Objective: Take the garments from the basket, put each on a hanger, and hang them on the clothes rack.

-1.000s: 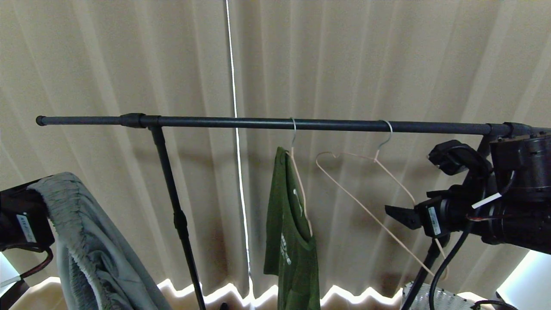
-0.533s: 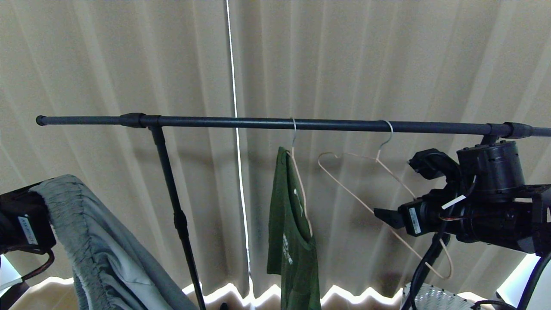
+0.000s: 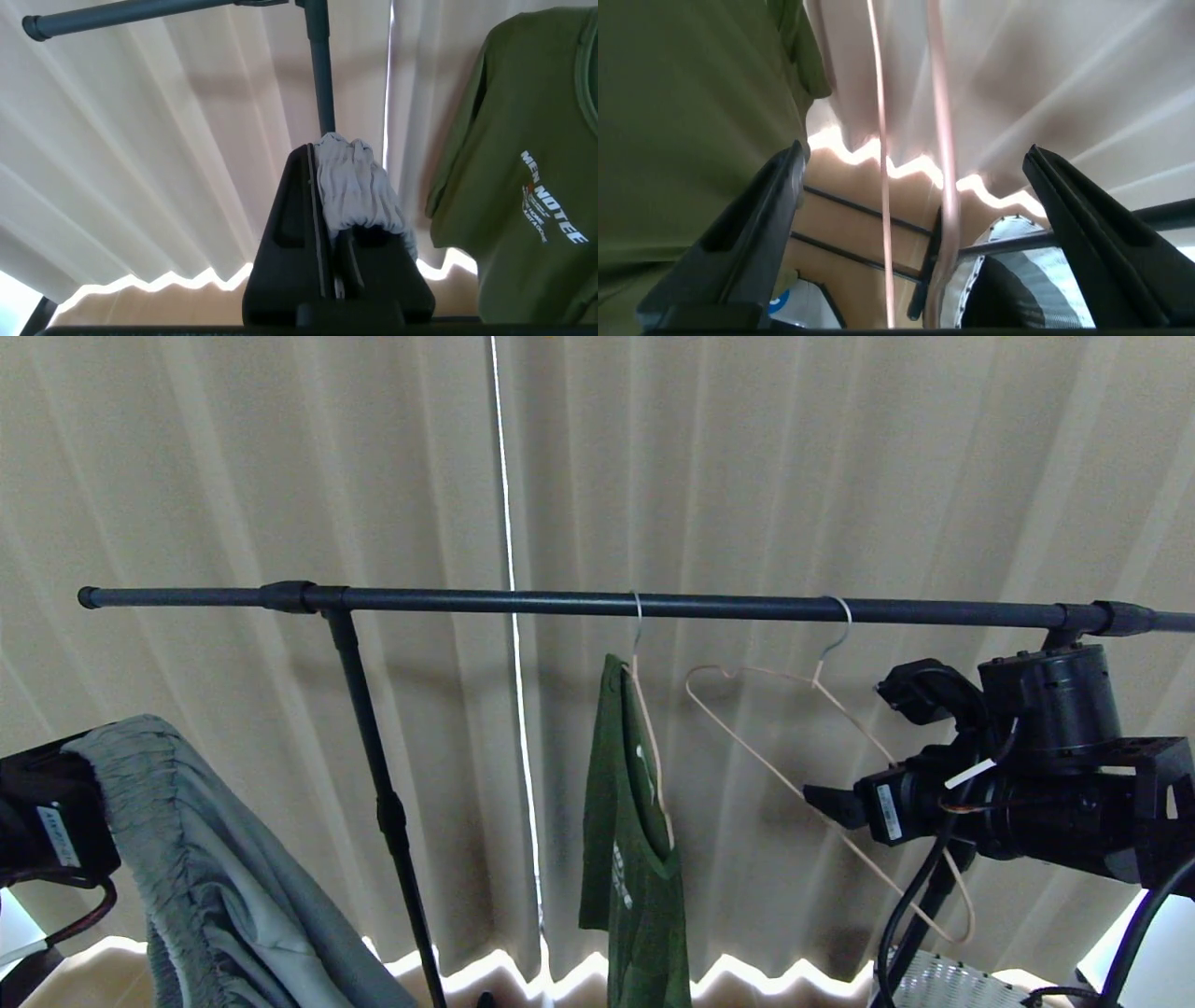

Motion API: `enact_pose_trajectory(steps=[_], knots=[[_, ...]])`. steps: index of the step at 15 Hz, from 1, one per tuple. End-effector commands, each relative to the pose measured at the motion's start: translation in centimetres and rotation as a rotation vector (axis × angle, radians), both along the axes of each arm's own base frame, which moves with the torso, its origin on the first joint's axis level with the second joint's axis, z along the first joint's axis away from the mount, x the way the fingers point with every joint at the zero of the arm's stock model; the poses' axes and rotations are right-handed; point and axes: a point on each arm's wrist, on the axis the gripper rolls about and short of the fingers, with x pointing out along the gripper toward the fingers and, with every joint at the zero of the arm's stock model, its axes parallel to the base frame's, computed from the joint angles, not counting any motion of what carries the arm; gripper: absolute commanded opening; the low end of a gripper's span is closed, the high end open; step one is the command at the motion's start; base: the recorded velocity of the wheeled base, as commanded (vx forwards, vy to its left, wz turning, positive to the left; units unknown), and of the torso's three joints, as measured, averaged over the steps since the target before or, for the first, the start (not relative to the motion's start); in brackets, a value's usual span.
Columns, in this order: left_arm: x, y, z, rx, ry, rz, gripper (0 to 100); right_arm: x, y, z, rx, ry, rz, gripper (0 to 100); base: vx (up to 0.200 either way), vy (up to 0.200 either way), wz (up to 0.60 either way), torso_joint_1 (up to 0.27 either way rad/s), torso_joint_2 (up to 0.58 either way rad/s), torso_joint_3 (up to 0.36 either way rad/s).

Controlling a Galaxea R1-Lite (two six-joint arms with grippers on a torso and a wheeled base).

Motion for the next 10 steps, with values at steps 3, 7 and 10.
enact_pose_trajectory(steps=[3,7,10], knots=[[-0.06,0.01,0.03,0.001,-0.003,0.0,0,-0.06,-0.04,0.18,0.0,-0.007,-0.001,0,0.0,0.0,0.0,0.0,0.0,0.0],[-0.09,0.02,0.01,-0.001,-0.003,0.001,0,-0.15,-0.13,0.38,0.001,-0.015,-0.005,0,0.0,0.0,0.0,0.0,0.0,0.0],[-0.36,0.09,-0.25,0.001,-0.001,0.0,0,-0.27,-0.17,0.58,0.004,-0.022,-0.005,0,0.0,0.0,0.0,0.0,0.0,0.0]])
